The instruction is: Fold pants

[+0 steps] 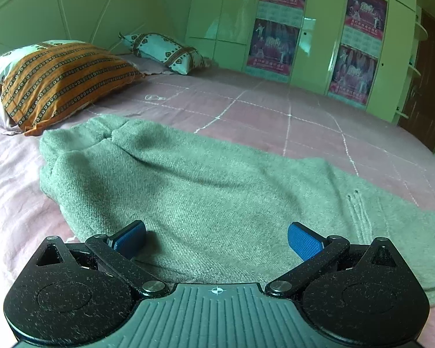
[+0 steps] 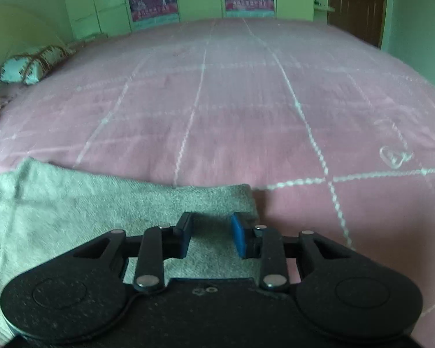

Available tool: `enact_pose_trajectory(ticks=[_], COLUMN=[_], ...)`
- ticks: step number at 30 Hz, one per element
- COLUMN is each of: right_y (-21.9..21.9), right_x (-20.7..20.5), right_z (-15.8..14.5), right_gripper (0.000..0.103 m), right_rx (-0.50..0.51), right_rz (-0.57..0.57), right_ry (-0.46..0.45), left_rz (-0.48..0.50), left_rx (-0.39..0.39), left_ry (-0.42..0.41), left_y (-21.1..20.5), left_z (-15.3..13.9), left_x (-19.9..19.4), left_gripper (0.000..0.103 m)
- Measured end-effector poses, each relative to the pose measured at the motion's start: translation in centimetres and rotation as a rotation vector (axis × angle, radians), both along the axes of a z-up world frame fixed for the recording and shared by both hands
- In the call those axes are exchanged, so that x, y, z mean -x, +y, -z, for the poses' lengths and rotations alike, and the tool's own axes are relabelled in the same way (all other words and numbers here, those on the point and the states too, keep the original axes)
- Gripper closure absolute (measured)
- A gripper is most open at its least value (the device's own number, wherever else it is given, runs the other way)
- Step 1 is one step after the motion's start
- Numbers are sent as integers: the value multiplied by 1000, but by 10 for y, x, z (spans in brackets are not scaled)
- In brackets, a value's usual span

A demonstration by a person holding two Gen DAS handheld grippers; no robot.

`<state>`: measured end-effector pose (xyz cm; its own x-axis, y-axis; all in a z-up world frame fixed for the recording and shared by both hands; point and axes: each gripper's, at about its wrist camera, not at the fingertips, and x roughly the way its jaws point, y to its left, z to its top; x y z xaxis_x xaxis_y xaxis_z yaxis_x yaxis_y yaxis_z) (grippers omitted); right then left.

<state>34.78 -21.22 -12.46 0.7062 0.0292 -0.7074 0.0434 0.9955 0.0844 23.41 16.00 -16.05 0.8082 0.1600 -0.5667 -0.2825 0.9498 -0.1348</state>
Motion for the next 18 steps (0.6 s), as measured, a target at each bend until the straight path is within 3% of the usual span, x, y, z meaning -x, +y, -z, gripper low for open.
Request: enact_pose_trajectory(ticks=[3, 5, 7, 10, 12, 13, 15, 18], right_y=[0, 2, 4, 2, 4, 6, 9, 6], right_x=[15, 5, 9, 46, 75, 82, 74, 94], right_z=[-2, 20, 10, -14, -14, -4, 19, -2], right_gripper=[78, 78, 78, 75, 72, 69, 70, 71], right_rx=[12, 39, 58, -17, 6, 27, 64, 38], right_rz=[-12, -45, -42, -18, -21, -38, -80, -50], right_ry=[-77, 46, 20, -130, -196, -174, -13, -131], left_rz=[2, 8, 7, 6, 8, 10, 13, 15], left_rx=[-19, -38, -33, -29, -39, -42, -43, -32], left_ry=[8, 16, 15, 14, 19, 21, 23, 17], left_y=[-4, -6, -5, -5, -6, -7, -7, -6], left_z=[1, 1, 0, 0, 0, 1, 0, -1], left_x=[-1, -2, -1, 0, 0, 0, 0, 3], left_gripper=[0, 0, 0, 0, 0, 0, 0, 0])
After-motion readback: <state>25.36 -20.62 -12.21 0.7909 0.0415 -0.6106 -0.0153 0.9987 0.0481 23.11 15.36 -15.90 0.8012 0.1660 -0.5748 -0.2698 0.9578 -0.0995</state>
